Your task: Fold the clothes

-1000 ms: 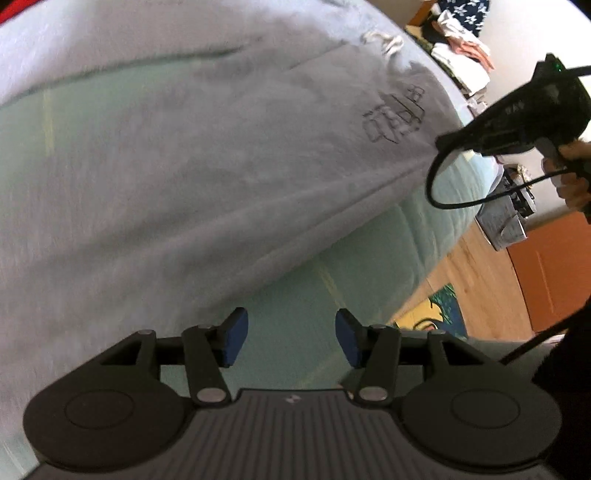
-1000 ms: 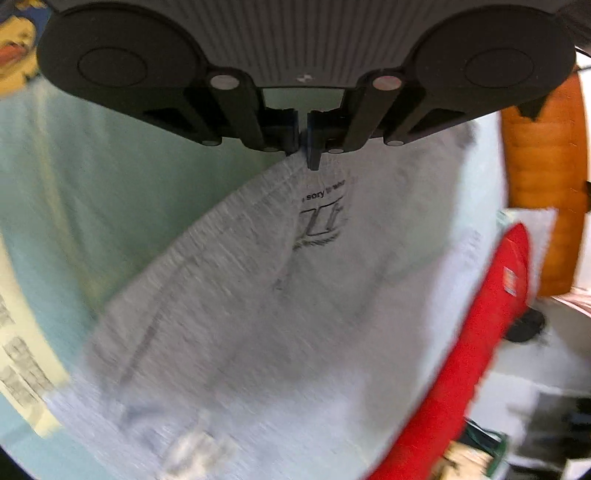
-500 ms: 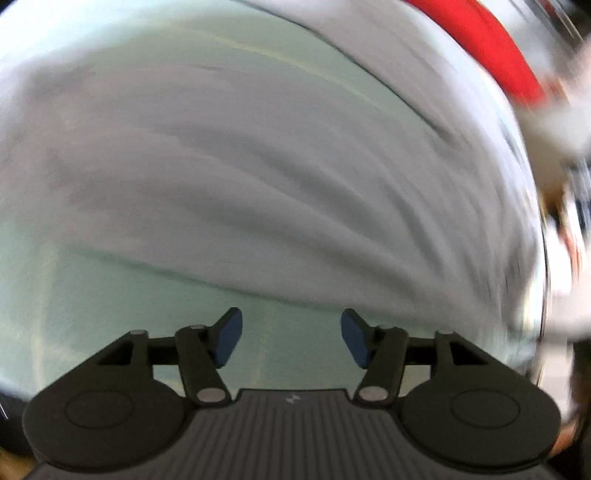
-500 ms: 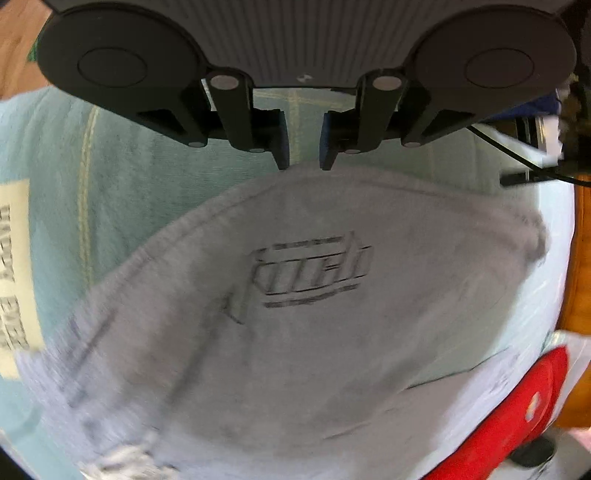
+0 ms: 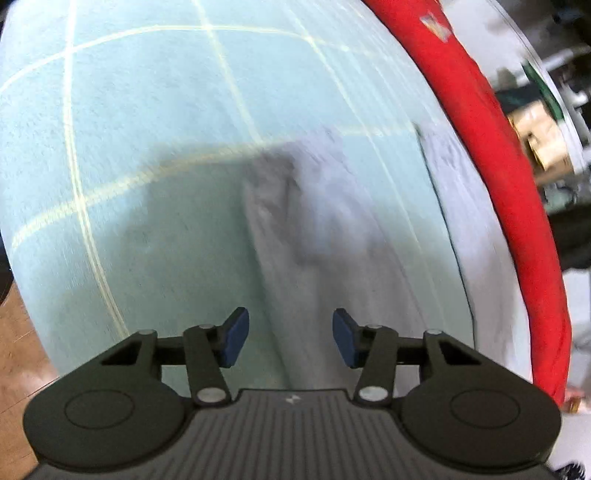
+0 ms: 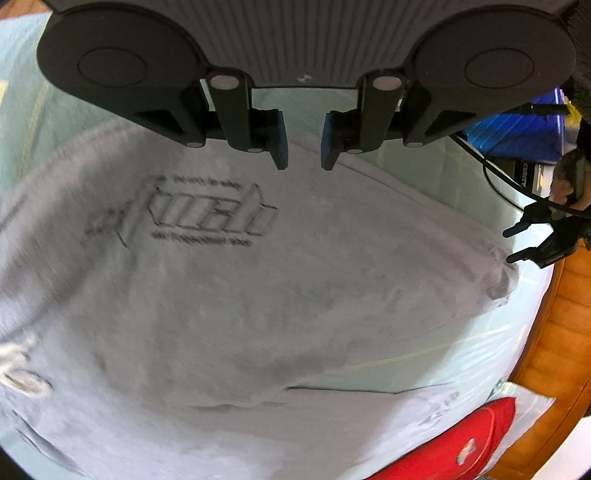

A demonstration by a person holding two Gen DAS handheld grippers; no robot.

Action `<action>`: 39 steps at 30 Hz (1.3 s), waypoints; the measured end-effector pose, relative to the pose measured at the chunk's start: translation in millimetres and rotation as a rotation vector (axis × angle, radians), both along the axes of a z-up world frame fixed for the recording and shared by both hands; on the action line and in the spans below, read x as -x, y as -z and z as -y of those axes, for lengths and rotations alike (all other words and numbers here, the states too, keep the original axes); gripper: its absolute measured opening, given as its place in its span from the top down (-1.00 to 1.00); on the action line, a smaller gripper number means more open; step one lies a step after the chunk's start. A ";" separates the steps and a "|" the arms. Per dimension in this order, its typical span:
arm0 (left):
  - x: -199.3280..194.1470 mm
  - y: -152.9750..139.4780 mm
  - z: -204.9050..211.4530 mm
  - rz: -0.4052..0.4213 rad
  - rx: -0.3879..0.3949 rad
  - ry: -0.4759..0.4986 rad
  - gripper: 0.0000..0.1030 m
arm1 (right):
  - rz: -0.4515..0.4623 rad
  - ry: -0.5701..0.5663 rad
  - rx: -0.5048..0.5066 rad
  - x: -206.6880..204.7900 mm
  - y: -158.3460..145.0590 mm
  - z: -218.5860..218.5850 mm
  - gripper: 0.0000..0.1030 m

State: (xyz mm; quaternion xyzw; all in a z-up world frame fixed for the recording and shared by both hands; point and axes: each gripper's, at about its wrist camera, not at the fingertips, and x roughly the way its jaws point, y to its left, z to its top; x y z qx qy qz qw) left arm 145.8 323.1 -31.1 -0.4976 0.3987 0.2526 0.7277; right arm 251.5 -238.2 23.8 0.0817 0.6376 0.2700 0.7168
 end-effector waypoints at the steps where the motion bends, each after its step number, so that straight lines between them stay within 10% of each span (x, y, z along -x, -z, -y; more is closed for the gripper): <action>1: -1.4 5.0 -3.4 0.004 -0.003 -0.007 0.08 | 0.000 -0.008 -0.001 -1.9 1.6 -5.6 0.54; 4: -7.3 17.2 -12.4 0.014 -0.031 -0.018 0.27 | 0.006 -0.032 0.001 -5.6 2.0 -19.2 0.54; 7: -9.5 19.1 -13.1 0.014 -0.027 -0.014 1.00 | 0.022 -0.073 0.002 -8.7 -2.1 -31.2 0.54; 14: 8.9 -10.9 -17.4 -0.028 -0.106 0.063 1.00 | 0.098 -0.232 -0.017 -17.9 -12.7 -69.0 0.55; 23: 17.6 1.9 -14.7 -0.075 -0.118 0.151 0.88 | 0.244 -0.702 -0.110 -5.8 12.7 -182.2 0.49; 30: 1.0 4.2 -23.0 -0.072 -0.242 0.156 0.12 | 0.355 -0.946 -0.107 32.8 28.0 -233.3 0.13; 33: -6.0 6.5 -25.7 -0.057 -0.249 0.173 0.25 | 0.412 -1.016 -0.056 49.8 41.7 -242.6 0.13; 35: -8.0 4.2 -25.9 -0.057 -0.263 0.192 0.87 | 0.481 -1.063 0.000 62.4 46.7 -246.5 0.31; 39: -0.7 -7.9 -25.3 -0.070 -0.298 0.194 0.90 | 0.523 -1.046 0.048 66.3 45.0 -248.6 0.84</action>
